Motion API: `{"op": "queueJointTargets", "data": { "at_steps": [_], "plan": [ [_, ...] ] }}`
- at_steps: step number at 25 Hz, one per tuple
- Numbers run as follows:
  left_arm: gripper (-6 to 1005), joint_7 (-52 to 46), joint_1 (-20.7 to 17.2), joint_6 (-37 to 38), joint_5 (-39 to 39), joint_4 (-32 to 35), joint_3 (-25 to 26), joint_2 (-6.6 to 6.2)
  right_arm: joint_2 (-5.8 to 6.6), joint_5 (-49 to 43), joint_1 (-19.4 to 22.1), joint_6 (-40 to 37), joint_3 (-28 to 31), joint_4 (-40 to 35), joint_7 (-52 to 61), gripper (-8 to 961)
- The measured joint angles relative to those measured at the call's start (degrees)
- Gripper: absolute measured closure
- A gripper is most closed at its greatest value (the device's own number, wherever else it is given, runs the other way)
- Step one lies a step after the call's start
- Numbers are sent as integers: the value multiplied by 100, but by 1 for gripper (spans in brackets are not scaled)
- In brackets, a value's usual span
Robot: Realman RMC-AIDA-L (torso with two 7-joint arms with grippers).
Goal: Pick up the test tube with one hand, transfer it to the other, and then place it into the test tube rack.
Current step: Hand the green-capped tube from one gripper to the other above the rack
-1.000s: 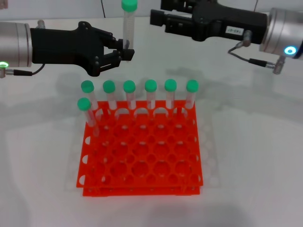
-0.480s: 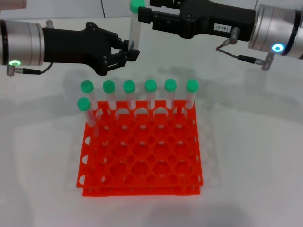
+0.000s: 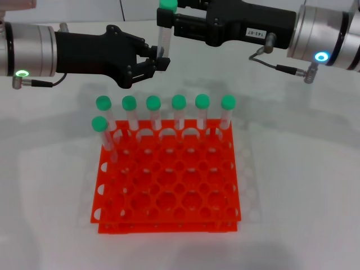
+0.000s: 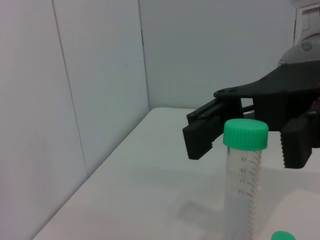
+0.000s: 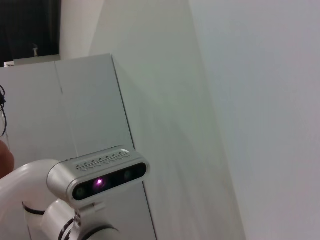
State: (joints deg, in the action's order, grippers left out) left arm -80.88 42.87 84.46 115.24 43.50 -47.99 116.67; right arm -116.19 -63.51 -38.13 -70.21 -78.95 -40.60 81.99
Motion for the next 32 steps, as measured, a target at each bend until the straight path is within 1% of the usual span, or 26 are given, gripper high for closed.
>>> {"op": "queueJointTargets", "data": {
  "at_steps": [5, 20, 25, 29, 32],
  "plan": [
    [809, 6, 10, 0, 0, 0, -1, 6, 0, 223, -11, 162, -205, -10, -108, 373],
    [809, 10, 15, 1, 43, 0, -1, 5, 0, 377, 32, 188, -225, -20, -225, 389],
    [808, 5, 3, 1, 41, 0, 0, 5, 0, 378, 23, 203, -320, -20, -246, 395],
    [808, -3, 2, 1, 35, 1, -1, 5, 0, 378, 32, 201, -337, -20, -277, 610],
    [808, -8, -2, 1, 24, 0, -1, 5, 0, 389, 38, 193, -339, -21, -297, 629]
  ]
}}
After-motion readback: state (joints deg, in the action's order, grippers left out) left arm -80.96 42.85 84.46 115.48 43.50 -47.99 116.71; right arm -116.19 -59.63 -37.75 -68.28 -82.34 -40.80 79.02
